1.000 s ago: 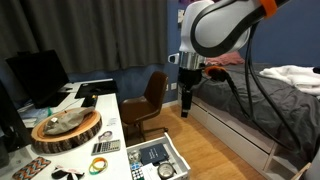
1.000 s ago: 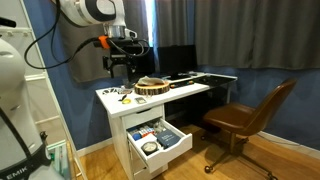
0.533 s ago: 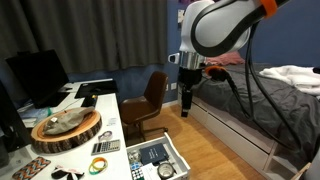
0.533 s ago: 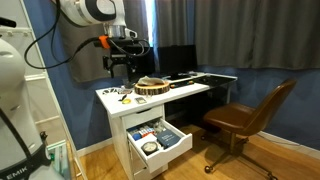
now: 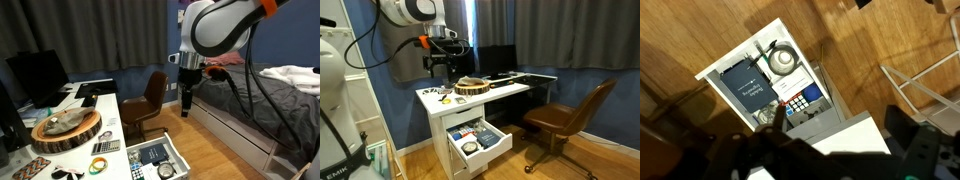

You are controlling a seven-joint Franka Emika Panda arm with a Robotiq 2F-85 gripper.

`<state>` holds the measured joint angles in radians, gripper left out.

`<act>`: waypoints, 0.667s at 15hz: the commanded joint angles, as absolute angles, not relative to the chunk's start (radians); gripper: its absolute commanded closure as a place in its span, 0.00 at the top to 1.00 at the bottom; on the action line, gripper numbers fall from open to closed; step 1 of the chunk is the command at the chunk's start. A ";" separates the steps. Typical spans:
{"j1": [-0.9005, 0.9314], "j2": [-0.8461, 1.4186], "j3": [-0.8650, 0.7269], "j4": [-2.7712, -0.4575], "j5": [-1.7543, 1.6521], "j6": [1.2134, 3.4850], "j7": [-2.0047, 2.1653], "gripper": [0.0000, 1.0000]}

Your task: Place the Rubik's cube on the desk

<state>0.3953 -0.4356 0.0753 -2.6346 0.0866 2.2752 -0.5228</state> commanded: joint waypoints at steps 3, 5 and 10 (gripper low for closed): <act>0.392 -0.374 0.079 -2.583 0.104 2.284 -0.544 1.00; 0.397 -0.316 0.097 -2.539 0.116 2.299 -0.516 1.00; 0.369 -0.140 0.181 -2.429 0.101 2.389 -0.337 1.00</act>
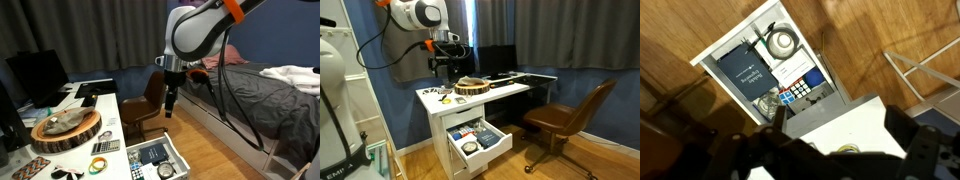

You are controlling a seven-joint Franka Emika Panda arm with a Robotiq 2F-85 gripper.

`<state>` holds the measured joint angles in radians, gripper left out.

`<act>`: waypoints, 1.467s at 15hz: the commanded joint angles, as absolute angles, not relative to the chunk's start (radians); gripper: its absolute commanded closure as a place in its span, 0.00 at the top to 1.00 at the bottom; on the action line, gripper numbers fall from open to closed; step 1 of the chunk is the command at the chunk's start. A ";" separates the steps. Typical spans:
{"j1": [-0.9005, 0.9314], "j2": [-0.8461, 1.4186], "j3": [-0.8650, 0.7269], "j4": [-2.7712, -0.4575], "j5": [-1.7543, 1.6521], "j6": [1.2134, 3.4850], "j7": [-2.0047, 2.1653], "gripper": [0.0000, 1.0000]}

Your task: Place the Rubik's cube on the desk

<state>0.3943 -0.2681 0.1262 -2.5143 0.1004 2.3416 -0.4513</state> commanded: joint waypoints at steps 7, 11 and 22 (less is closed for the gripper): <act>0.337 0.103 0.257 -2.313 -0.080 2.537 0.129 1.00; 0.349 0.177 0.206 -2.305 -0.225 2.603 0.403 1.00; 0.472 0.495 0.063 -2.201 -0.279 2.832 0.585 1.00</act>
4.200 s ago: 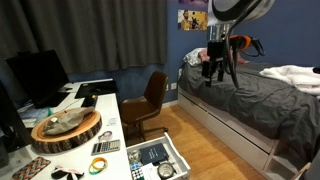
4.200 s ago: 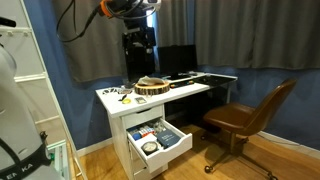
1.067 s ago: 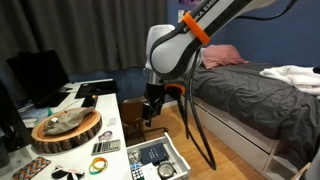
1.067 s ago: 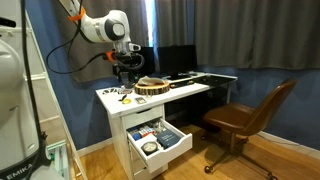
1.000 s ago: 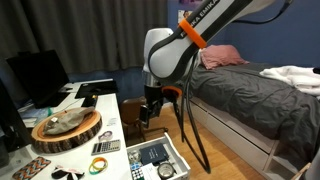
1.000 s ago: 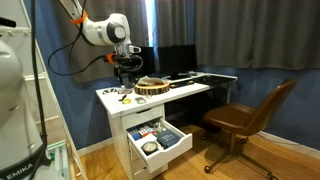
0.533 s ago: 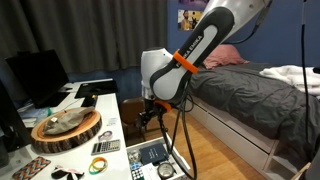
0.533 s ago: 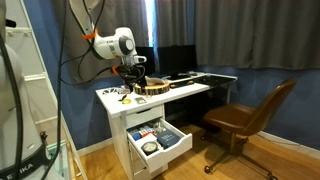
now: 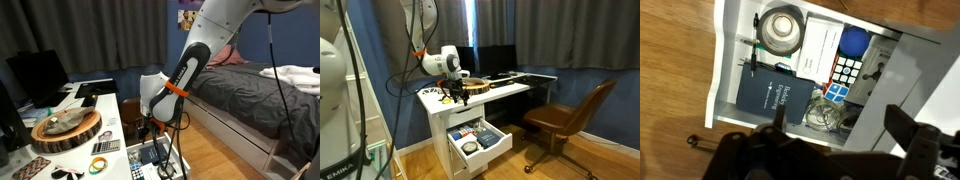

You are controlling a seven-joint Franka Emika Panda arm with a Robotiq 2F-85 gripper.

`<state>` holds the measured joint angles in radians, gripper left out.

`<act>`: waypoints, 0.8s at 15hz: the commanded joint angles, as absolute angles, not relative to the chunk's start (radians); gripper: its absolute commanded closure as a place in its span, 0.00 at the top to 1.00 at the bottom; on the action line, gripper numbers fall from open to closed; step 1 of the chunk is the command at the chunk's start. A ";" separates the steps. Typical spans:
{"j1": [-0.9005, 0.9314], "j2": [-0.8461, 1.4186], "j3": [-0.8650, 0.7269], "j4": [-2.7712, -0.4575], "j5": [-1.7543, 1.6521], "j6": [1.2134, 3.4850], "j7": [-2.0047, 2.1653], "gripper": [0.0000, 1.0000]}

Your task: Place the Rubik's cube on the desk

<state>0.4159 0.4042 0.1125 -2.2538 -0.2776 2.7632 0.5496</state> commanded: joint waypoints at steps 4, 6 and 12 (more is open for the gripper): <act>0.468 0.584 0.078 -2.175 -0.186 2.925 0.506 1.00; 0.505 0.561 0.039 -2.199 -0.173 2.910 0.495 1.00; 0.481 0.602 0.066 -2.169 -0.144 2.927 0.459 1.00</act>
<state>0.4779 0.5816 0.0636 -2.1810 -0.2040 2.9146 0.5228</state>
